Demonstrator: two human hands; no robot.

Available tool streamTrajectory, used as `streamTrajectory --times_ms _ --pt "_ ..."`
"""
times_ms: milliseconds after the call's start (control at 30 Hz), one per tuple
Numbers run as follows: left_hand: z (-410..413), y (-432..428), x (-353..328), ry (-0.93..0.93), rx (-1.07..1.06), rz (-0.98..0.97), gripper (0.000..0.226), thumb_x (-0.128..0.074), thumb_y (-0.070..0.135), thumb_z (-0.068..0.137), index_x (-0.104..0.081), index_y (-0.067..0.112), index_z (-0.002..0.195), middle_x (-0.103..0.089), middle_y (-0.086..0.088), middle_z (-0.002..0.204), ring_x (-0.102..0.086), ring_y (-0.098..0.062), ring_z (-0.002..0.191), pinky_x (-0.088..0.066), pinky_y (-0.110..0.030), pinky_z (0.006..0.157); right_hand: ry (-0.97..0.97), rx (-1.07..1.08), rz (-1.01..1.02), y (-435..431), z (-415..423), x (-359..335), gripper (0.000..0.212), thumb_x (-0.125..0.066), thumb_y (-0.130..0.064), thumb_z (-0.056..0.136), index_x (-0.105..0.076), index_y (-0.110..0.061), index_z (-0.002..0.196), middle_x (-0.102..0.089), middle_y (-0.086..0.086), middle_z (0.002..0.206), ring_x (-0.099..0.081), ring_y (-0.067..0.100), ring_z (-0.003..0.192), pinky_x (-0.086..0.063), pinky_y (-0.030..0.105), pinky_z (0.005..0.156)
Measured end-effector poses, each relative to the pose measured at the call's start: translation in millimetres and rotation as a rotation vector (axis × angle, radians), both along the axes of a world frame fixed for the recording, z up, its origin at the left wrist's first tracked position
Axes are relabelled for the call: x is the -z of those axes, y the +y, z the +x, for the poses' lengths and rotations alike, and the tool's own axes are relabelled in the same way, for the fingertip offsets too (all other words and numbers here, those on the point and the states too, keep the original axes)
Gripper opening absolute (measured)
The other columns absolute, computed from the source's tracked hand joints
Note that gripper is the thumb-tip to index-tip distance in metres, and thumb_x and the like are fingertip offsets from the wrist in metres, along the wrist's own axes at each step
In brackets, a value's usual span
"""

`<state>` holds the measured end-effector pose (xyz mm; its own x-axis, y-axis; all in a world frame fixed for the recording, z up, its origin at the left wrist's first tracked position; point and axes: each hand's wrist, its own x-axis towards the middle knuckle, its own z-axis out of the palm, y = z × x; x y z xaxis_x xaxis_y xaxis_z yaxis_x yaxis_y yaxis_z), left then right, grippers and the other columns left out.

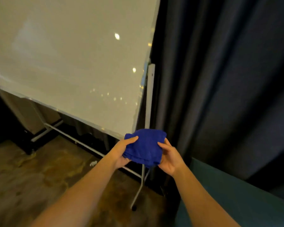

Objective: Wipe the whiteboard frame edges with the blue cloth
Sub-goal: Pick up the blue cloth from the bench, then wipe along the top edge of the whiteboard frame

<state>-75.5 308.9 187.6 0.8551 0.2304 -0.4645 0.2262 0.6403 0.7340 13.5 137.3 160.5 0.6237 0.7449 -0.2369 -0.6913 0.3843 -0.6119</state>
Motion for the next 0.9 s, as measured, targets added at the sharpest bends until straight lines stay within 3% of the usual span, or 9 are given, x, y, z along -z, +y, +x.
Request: streamTrajectory --times_ms 200,300,400,433,500,567,667,800,900 --pt "12.3 97.9 -120.5 -0.294 -0.052 0.310 0.049 -0.074 0.011 0.082 -0.059 0.010 0.128 -0.069 -0.013 0.121 -0.066 -0.032 0.109 -0.053 -0.049 0.093 -0.305 -0.071 0.098 98.6 38.8 -133.7 0.045 -0.065 -0.007 0.088 -0.058 -0.021 0.130 -0.061 0.012 0.132 -0.059 0.037 0.118 -0.054 0.051 0.086" --pt "24.0 141.2 -185.9 -0.380 -0.092 0.544 0.065 -0.081 0.012 0.075 -0.053 0.024 0.133 -0.067 -0.005 0.126 -0.069 -0.027 0.105 -0.058 -0.042 0.079 -0.475 -0.003 0.010 138.7 63.0 -200.2 0.052 -0.060 -0.006 0.092 -0.051 -0.032 0.135 -0.063 0.008 0.129 -0.065 0.033 0.110 -0.056 0.050 0.083" --pt "42.2 174.5 -242.8 -0.379 -0.153 0.673 0.100 -0.080 0.007 0.076 -0.023 0.052 0.145 -0.066 -0.002 0.122 -0.070 -0.025 0.097 -0.058 -0.032 0.059 -0.636 0.075 -0.027 169.1 80.3 -259.7 0.061 -0.056 -0.004 0.094 -0.044 -0.046 0.137 -0.060 0.003 0.127 -0.068 0.028 0.104 -0.058 0.046 0.081" --pt "49.9 185.9 -260.2 -0.405 -0.159 0.690 0.099 -0.078 0.005 0.078 -0.023 0.056 0.143 -0.069 -0.004 0.116 -0.071 -0.026 0.095 -0.057 -0.031 0.058 -0.680 0.066 0.000 177.4 84.7 -279.0 0.061 -0.059 -0.004 0.092 -0.046 -0.045 0.136 -0.061 0.004 0.126 -0.068 0.028 0.104 -0.058 0.044 0.080" --pt "68.6 212.1 -294.0 -0.506 -0.108 0.758 0.077 -0.074 0.000 0.081 -0.047 0.046 0.136 -0.073 -0.010 0.109 -0.073 -0.026 0.094 -0.059 -0.031 0.063 -0.844 0.035 -0.012 194.5 93.6 -314.4 0.061 -0.072 -0.004 0.082 -0.056 -0.036 0.131 -0.063 0.005 0.126 -0.068 0.026 0.104 -0.059 0.039 0.080" --pt "84.7 233.9 -324.5 -0.571 0.000 0.874 0.057 -0.076 -0.002 0.078 -0.066 0.030 0.123 -0.073 -0.010 0.112 -0.072 -0.025 0.098 -0.060 -0.035 0.075 -1.160 0.106 -0.224 210.8 104.6 -342.9 0.067 -0.084 -0.006 0.068 -0.061 -0.031 0.126 -0.063 -0.002 0.123 -0.067 0.018 0.102 -0.059 0.030 0.076" --pt "118.6 277.2 -359.0 -0.581 0.039 1.116 0.061 -0.083 -0.003 0.068 -0.068 0.025 0.119 -0.073 -0.005 0.112 -0.071 -0.022 0.098 -0.060 -0.036 0.079 -1.544 0.353 -0.558 243.8 136.6 -379.3 0.075 -0.087 -0.012 0.063 -0.057 -0.031 0.130 -0.061 -0.012 0.118 -0.062 0.010 0.101 -0.058 0.025 0.075" --pt "173.7 335.8 -389.8 -0.552 -0.141 1.590 0.026 -0.082 0.015 0.073 -0.075 0.024 0.096 -0.075 0.005 0.088 -0.070 -0.015 0.084 -0.060 -0.029 0.069 -1.814 0.508 -0.698 296.5 191.1 -414.9 0.030 -0.078 -0.017 0.073 -0.069 -0.029 0.099 -0.069 -0.008 0.094 -0.064 0.011 0.085 -0.057 0.026 0.067" --pt "213.8 382.0 -421.1 -0.506 -0.123 1.647 0.015 -0.079 0.032 0.078 -0.074 0.022 0.087 -0.074 0.003 0.079 -0.069 -0.015 0.076 -0.055 -0.025 0.061 -1.820 0.552 -0.651 336.7 233.0 -446.4 0.012 -0.076 -0.018 0.077 -0.069 -0.026 0.082 -0.068 -0.009 0.079 -0.066 0.008 0.072 -0.051 0.020 0.059"
